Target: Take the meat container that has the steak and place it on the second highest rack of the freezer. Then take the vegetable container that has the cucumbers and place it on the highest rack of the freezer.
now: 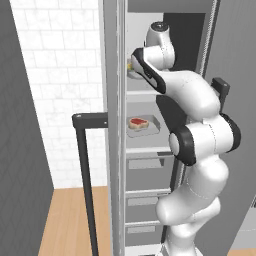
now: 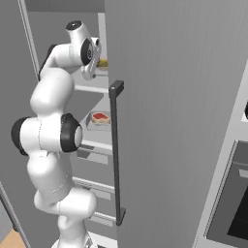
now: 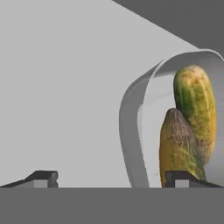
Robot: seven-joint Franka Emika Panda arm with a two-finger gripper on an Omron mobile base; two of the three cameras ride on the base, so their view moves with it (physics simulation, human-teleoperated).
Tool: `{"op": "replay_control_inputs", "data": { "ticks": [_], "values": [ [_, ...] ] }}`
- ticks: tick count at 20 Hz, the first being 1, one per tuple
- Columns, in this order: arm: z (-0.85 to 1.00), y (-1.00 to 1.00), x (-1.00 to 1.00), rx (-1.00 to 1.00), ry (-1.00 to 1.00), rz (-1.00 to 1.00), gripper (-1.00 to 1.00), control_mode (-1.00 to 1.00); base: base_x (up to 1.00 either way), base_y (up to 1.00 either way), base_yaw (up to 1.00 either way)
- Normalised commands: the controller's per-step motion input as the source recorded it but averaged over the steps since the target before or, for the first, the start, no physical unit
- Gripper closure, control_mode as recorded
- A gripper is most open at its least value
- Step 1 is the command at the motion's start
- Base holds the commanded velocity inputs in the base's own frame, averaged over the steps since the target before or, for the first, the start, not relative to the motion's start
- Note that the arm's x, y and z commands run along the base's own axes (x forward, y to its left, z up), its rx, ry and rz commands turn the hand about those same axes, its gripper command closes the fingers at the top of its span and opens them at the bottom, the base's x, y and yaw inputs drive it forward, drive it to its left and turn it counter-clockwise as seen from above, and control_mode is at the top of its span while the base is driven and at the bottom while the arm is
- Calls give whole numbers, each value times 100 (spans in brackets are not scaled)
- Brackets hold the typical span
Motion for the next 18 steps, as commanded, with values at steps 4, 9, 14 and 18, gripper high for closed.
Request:
{"op": "replay_control_inputs", "data": {
  "ticks": [4,9,14,18],
  "values": [
    [0,1,-100,0,0,0,-100,-100,0,0,0],
    [0,-14,-100,0,0,0,-100,-100,0,0,0],
    [0,2,-100,0,0,-2,-100,-100,0,0,0],
    [0,-3,-100,0,6,0,-100,-100,0,0,0]
  ]
}}
